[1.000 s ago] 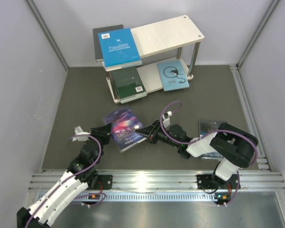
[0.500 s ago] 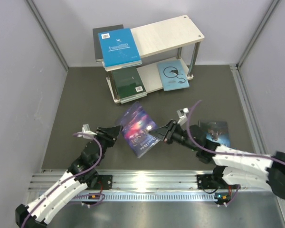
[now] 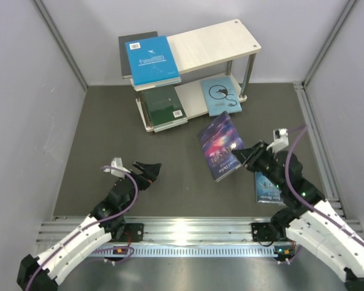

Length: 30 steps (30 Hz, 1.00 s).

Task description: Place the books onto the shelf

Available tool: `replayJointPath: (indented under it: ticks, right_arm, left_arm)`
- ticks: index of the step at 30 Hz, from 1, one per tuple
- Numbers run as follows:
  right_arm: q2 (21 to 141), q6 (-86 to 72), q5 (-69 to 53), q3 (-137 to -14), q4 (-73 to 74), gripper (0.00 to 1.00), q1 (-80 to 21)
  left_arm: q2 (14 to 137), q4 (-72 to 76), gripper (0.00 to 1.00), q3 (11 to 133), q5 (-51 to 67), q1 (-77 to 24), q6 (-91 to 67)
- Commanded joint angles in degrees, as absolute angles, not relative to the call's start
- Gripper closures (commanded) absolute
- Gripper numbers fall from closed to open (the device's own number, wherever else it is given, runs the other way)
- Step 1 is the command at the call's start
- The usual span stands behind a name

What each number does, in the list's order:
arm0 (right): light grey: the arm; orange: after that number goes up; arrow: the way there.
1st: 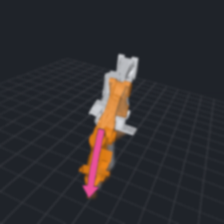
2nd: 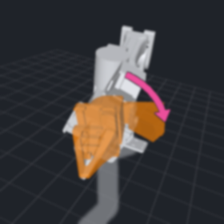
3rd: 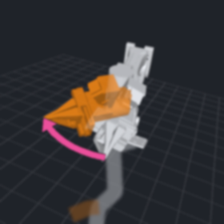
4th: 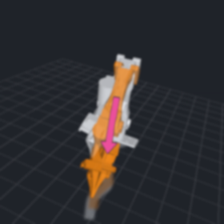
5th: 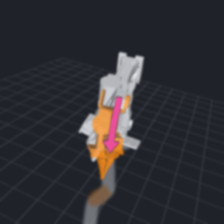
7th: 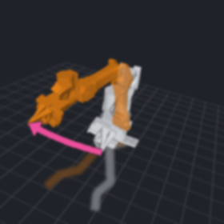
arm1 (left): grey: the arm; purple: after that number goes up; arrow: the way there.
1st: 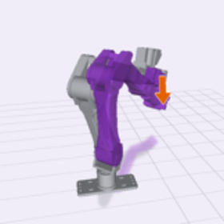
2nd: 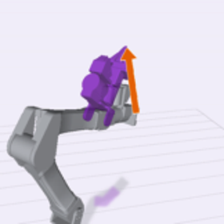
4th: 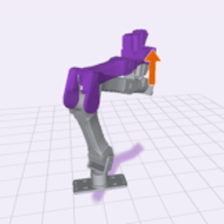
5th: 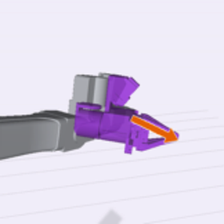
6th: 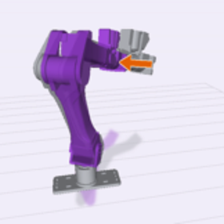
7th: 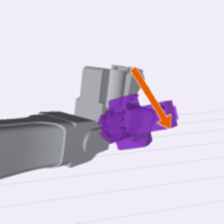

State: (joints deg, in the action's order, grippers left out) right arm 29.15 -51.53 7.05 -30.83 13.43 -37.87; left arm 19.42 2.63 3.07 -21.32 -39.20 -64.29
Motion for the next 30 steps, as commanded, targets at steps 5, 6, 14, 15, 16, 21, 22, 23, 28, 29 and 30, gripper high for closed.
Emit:
replayJointPath:
  ticks: [5, 6, 14, 15, 16, 21, 22, 23, 28, 29, 30]
  right_arm:
    - [46.81, -56.76, -23.01, -37.0, -16.92, 1.0, -10.48]
    - [48.41, -58.08, -25.38, -37.26, -23.66, 1.0, -8.81]
    - [72.11, -73.02, -29.09, -43.85, -49.88, 1.0, -1.93]
    - [74.33, -75.47, -29.09, -44.55, -51.57, 1.0, -1.59]
    - [76.53, -76.54, -28.92, -45.87, -53.59, 1.0, -1.32]
    - [91.56, -81.72, -26.81, -50.88, -64.85, 1.0, -1.32]
    - [96.28, -82.7, -26.55, -53.24, -66.26, 1.0, -1.14]
    - [98.68, -83.58, -26.46, -54.57, -69.84, 1.0, -1.23]
    - [109.06, -86.4, -25.67, -64.05, -71.81, 1.0, -1.23]
    - [110.81, -86.14, -25.66, -65.03, -70.33, 1.0, -1.23]
    - [111.53, -85.44, -25.84, -66.0, -69.53, 1.0, -1.23]
  left_arm:
    - [25.49, 14.32, 0.01, -1.85, -18.46, -39.02, -59.94]
    - [25.66, 14.5, 0.01, -1.93, -18.37, -39.11, -59.94]
    - [24.61, 16.26, 0.01, -3.34, -18.72, -39.11, -60.03]
    - [24.87, 16.52, 0.01, -3.34, -18.72, -39.11, -60.03]
    - [25.05, 16.7, 0.01, -3.34, -18.72, -39.02, -59.94]
    - [26.8, 18.37, 0.01, -3.52, -18.54, -39.11, -59.77]
    - [26.98, 18.89, 0.01, -3.6, -18.46, -39.11, -59.85]
    - [27.16, 19.24, 0.01, -3.69, -18.37, -39.02, -59.77]
    - [28.91, 21.09, 0.01, -3.69, -18.37, -39.02, -59.5]
    - [29.09, 21.53, 0.01, -3.78, -18.37, -39.11, -59.5]
    - [29.44, 21.71, 0.01, -3.78, -18.37, -39.02, -59.41]
